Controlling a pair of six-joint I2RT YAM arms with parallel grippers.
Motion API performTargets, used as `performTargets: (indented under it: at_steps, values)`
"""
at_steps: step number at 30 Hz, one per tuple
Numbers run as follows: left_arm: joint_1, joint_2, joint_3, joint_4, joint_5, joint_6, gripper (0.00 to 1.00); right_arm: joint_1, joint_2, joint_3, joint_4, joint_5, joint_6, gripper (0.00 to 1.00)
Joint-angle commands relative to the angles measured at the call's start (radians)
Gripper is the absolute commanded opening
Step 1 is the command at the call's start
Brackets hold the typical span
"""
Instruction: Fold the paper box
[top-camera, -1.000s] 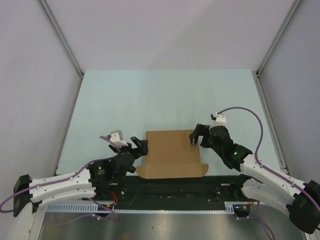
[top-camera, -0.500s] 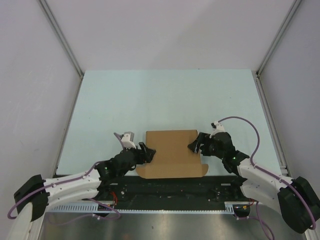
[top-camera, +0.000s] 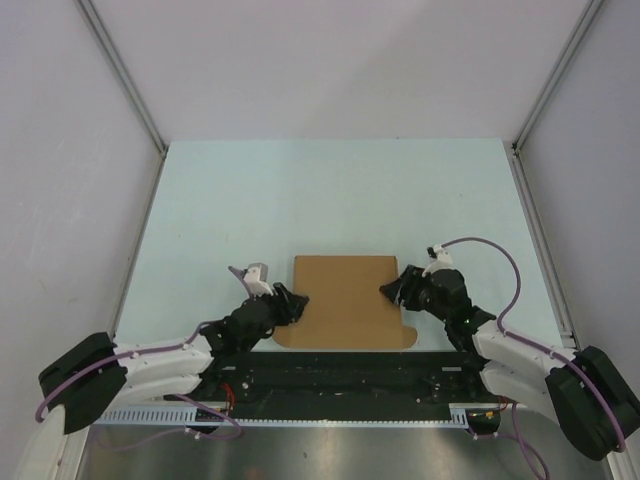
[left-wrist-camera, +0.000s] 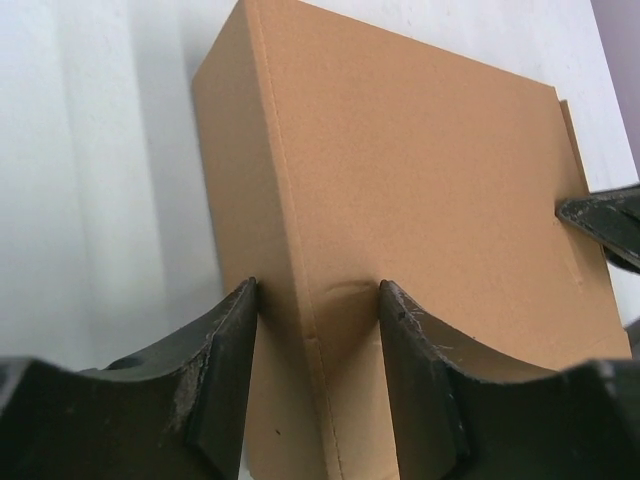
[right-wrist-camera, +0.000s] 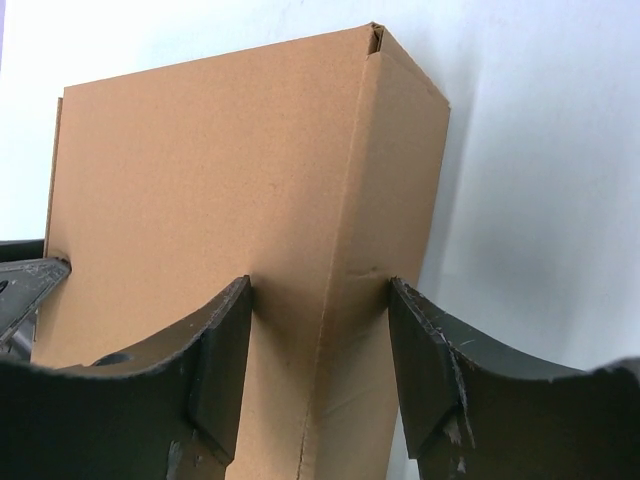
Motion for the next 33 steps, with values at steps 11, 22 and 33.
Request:
performTargets:
  at_steps: [11,22,33]
  values:
    - [0.261,0.430,0.328,0.122,0.254,0.108,0.50,-0.080,0.510,0.252,0.157,-0.033,-0.026,0.49]
    - [0.335,0.496,0.401,0.092,0.263,0.139,0.45,-0.087,0.577,0.289,0.138,-0.009,-0.012,0.59]
    - [0.346,0.081,0.592,-0.218,-0.085,0.265,0.84,-0.201,0.175,0.554,-0.302,0.188,-0.128,0.99]
